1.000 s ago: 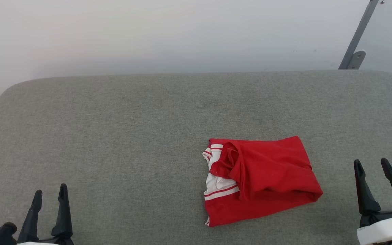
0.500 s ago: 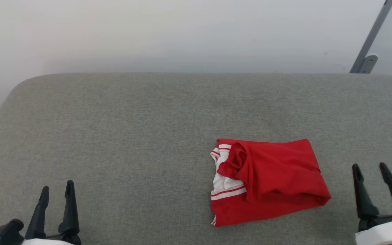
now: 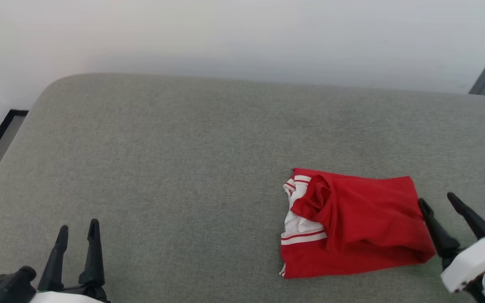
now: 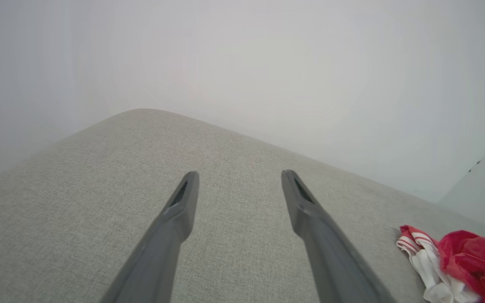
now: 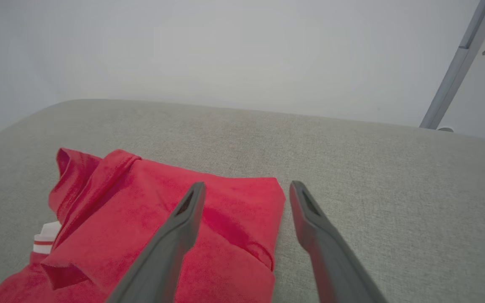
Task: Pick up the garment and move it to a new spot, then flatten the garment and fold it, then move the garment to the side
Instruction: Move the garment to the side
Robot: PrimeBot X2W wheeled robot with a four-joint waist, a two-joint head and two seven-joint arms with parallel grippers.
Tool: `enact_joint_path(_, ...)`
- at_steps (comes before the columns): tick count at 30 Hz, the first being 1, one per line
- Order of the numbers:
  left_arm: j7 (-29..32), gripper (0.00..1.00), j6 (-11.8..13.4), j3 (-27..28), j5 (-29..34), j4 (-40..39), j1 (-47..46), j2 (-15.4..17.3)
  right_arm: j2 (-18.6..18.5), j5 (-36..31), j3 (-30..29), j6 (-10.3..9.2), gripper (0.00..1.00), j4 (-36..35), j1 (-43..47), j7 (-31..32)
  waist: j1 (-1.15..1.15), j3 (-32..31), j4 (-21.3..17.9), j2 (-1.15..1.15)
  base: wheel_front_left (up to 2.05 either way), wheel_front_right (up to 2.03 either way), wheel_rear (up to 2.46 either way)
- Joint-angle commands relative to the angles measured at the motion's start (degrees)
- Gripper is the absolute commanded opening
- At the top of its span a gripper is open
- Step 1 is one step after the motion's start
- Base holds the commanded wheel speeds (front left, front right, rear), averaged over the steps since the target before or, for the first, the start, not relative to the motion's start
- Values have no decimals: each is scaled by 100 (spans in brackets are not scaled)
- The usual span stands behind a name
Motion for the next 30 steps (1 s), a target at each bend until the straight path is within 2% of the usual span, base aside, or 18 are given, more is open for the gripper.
enact_joint_path(1, -27, 100, -21, -49, -37, -11, -111, 15, -211, 268, 137, -1, 100, 52, -230, 317, 0, 109, 126, 0, 0, 0, 0)
enact_joint_path(3, -27, 100, -21, -63, -43, -12, -121, 14, -318, 380, 220, -1, 100, 60, -327, 496, 0, 145, 159, 0, 0, 0, 0)
enact_joint_path(12, -28, 100, -21, -223, -77, 25, -292, 0, -1141, 1252, 513, 0, 100, -53, -953, 2183, 0, 489, 397, 0, 0, 0, 0)
enact_joint_path(18, -27, 100, -21, -313, -125, 16, -450, -6, -1375, 1676, 474, 0, 100, -139, -1111, 3535, 0, 731, 491, 0, 0, 0, 0)
enact_joint_path(24, -27, 100, -21, -446, -162, 43, -661, -24, -1276, 1912, 255, 0, 100, -163, -1212, 4910, 0, 1029, 592, 0, 0, 0, 0)
enact_joint_path(27, -27, 100, -21, -515, -185, 75, -768, -36, -1084, 1930, 117, 0, 100, -127, -1231, 5541, 0, 1177, 638, 0, 0, 0, 0)
enact_joint_path(28, -27, 100, -21, -552, -208, 88, -849, -54, -910, 1849, 68, 0, 100, -46, -1240, 5960, 0, 1267, 660, 0, 0, 0, 0)
enact_joint_path(30, -28, 100, -21, -582, -239, 109, -920, -63, -668, 1785, 29, 0, 100, 51, -1234, 6323, 0, 1344, 673, 0, 0, 0, 0)
